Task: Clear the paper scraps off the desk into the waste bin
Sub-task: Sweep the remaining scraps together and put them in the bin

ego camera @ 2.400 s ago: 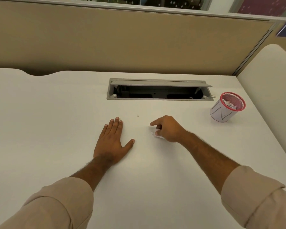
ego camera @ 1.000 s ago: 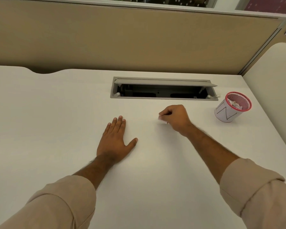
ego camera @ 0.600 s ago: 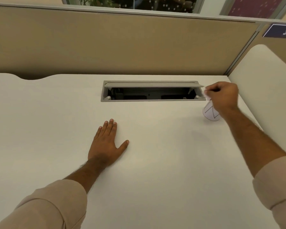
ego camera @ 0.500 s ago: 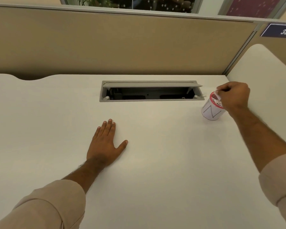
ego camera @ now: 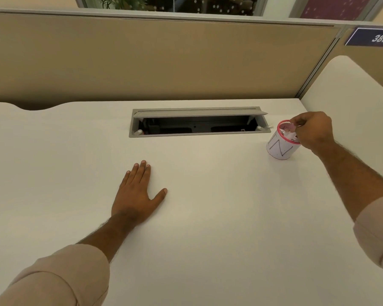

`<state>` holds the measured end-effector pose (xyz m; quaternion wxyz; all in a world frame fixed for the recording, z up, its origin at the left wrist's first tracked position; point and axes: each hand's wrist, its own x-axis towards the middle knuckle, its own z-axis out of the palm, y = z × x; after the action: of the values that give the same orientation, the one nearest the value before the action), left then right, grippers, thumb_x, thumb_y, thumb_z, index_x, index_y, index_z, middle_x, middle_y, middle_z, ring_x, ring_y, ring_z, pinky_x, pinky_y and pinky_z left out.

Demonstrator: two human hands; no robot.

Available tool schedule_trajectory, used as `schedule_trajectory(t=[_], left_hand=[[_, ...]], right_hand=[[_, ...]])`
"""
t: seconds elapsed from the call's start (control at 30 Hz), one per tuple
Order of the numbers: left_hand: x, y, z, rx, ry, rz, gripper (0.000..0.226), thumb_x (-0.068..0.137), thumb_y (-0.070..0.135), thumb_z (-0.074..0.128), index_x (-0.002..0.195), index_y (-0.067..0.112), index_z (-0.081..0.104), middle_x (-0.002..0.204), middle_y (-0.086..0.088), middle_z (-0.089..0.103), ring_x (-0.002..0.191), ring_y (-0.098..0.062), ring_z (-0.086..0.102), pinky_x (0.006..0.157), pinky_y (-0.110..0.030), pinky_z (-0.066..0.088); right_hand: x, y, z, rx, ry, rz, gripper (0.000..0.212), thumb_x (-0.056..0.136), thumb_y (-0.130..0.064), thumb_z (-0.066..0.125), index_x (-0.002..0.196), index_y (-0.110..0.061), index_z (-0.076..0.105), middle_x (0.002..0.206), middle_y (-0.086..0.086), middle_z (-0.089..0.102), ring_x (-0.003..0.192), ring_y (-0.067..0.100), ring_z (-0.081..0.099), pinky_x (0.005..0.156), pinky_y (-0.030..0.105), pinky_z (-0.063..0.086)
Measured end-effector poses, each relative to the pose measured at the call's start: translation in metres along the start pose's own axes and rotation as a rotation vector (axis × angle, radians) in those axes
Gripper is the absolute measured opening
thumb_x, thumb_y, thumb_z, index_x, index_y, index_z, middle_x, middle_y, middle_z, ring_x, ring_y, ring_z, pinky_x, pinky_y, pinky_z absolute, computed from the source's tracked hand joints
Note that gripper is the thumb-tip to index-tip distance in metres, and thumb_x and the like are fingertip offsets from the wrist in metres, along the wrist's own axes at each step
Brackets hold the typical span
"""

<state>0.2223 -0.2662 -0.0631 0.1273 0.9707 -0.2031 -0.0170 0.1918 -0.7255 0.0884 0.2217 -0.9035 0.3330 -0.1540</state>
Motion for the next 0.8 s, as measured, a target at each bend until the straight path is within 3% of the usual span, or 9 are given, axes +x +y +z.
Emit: schedule_trajectory(t=[0.13, 0.3, 0.37, 0.47, 0.57, 0.67, 0.8], left_hand=[[0.000, 0.000, 0.001, -0.007, 0.002, 0.001, 0.092, 0.087, 0.077, 0.019, 0.156, 0.019, 0.005, 0.163, 0.007, -0.006, 0.150, -0.008, -0.008, 0.123, -0.033, 0.002], [0.001, -0.001, 0.001, 0.002, -0.002, -0.002, 0.092, 0.086, 0.079, 0.017, 0.156, 0.020, 0.005, 0.163, 0.007, -0.005, 0.150, -0.009, -0.008, 0.123, -0.034, 0.004], [0.001, 0.000, 0.001, 0.000, -0.004, -0.002, 0.093, 0.086, 0.079, 0.016, 0.156, 0.020, 0.005, 0.163, 0.007, -0.005, 0.150, -0.009, -0.008, 0.123, -0.034, 0.004], [0.001, 0.000, 0.001, -0.002, -0.006, -0.003, 0.093, 0.085, 0.079, 0.015, 0.156, 0.020, 0.004, 0.163, 0.008, -0.005, 0.150, -0.008, -0.008, 0.123, -0.034, 0.003], [0.001, 0.000, 0.000, 0.003, -0.006, -0.003, 0.093, 0.085, 0.079, 0.015, 0.156, 0.020, 0.004, 0.163, 0.008, -0.006, 0.149, -0.008, -0.009, 0.123, -0.033, 0.003], [0.000, 0.000, -0.001, 0.008, -0.009, -0.005, 0.092, 0.086, 0.079, 0.016, 0.156, 0.021, 0.004, 0.163, 0.008, -0.006, 0.149, -0.007, -0.009, 0.123, -0.033, 0.003], [0.001, 0.000, -0.002, 0.002, -0.008, -0.009, 0.091, 0.086, 0.078, 0.018, 0.156, 0.021, 0.004, 0.163, 0.009, -0.006, 0.149, -0.006, -0.010, 0.123, -0.033, 0.003]], right_hand=[[0.001, -0.001, -0.002, -0.031, -0.020, 0.062, 0.034, 0.076, 0.011, 0.064, 0.107, -0.002, 0.070, 0.116, 0.019, 0.066, 0.104, 0.035, 0.060, 0.090, 0.047, 0.054], [0.004, -0.002, -0.007, -0.017, 0.176, -0.014, 0.028, 0.077, 0.012, 0.058, 0.098, -0.001, 0.072, 0.104, 0.019, 0.070, 0.094, 0.032, 0.064, 0.086, 0.029, 0.048], [0.006, -0.002, -0.008, -0.027, 0.191, -0.027, 0.022, 0.081, 0.009, 0.059, 0.096, 0.000, 0.073, 0.103, 0.019, 0.070, 0.093, 0.033, 0.064, 0.087, 0.031, 0.048], [0.010, -0.002, -0.007, -0.104, 0.049, -0.002, 0.021, 0.078, 0.008, 0.063, 0.094, 0.000, 0.074, 0.104, 0.019, 0.070, 0.094, 0.035, 0.063, 0.080, 0.037, 0.051], [0.014, -0.001, 0.002, -0.306, -0.212, -0.018, 0.022, 0.080, -0.004, 0.071, 0.101, -0.001, 0.073, 0.112, 0.019, 0.066, 0.102, 0.036, 0.059, 0.086, 0.039, 0.049], [0.020, -0.002, 0.010, -0.520, -0.321, -0.073, 0.032, 0.091, -0.021, 0.060, 0.116, -0.002, 0.067, 0.120, 0.020, 0.062, 0.109, 0.036, 0.056, 0.092, 0.037, 0.046], [0.029, -0.005, 0.014, -0.634, -0.390, -0.065, 0.041, 0.097, -0.025, 0.046, 0.131, -0.003, 0.054, 0.125, 0.018, 0.058, 0.114, 0.032, 0.055, 0.093, 0.034, 0.046]])
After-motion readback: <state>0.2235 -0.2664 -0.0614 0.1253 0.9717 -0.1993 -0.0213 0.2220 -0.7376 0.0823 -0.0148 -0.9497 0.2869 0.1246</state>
